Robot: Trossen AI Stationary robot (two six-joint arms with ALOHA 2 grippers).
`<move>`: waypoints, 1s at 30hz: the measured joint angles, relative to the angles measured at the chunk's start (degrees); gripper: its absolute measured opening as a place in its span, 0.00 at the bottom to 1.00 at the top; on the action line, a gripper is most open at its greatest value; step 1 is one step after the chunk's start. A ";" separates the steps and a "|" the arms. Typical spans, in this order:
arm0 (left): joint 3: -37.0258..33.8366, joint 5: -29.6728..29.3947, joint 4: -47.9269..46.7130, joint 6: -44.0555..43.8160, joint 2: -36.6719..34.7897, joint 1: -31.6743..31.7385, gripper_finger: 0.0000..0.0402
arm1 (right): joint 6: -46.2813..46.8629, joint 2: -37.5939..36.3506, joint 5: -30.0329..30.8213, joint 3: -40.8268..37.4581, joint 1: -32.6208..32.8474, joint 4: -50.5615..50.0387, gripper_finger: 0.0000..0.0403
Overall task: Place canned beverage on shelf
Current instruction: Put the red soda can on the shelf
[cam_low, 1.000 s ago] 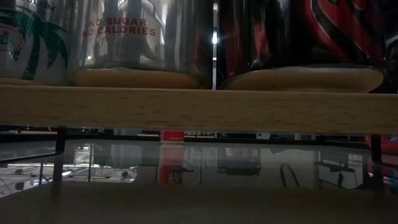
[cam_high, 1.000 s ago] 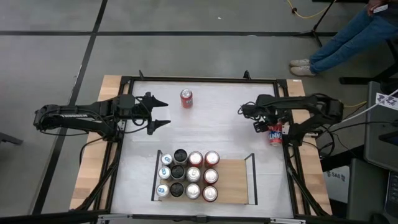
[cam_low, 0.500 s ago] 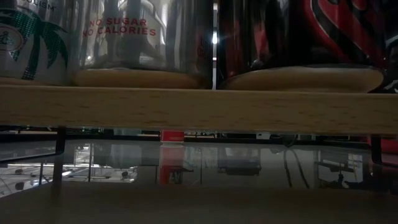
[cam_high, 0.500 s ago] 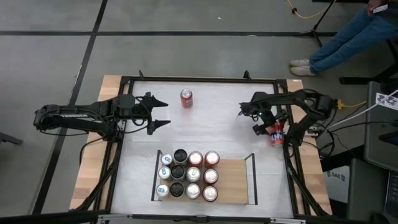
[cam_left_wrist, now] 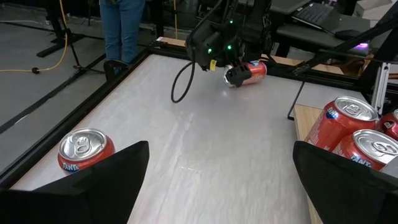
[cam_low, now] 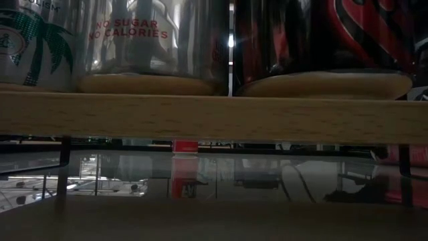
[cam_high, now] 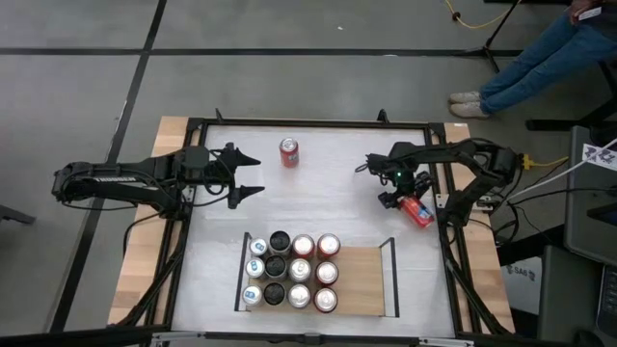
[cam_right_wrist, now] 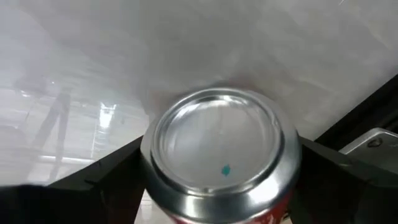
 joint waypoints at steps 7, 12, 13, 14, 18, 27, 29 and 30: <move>0.00 0.00 0.00 0.00 0.00 -0.02 0.97 | 0.03 0.00 0.43 0.00 0.00 0.50 0.85; 0.00 0.00 0.00 0.00 0.00 0.00 0.97 | 0.09 0.00 1.09 0.00 0.00 0.94 0.85; 0.00 0.00 0.00 0.00 0.00 0.00 0.97 | 0.09 0.00 1.09 0.00 0.00 0.95 0.85; 0.00 0.00 0.00 0.00 0.00 0.00 0.97 | 0.09 0.01 1.07 0.00 0.00 0.97 0.84; 0.00 0.00 0.01 0.00 0.00 -0.01 0.97 | 0.13 0.00 0.56 0.00 0.00 1.28 0.77; 0.00 -0.02 1.03 0.00 0.00 0.00 0.97 | 0.04 0.00 -1.30 0.81 -0.04 2.93 0.76; 0.00 -0.02 1.76 0.00 0.00 0.00 0.97 | -0.60 0.02 -1.36 2.20 -0.04 4.62 0.77; 0.00 -0.02 2.09 0.00 0.00 -0.01 0.97 | -1.17 0.06 -1.34 3.06 -0.04 5.66 0.77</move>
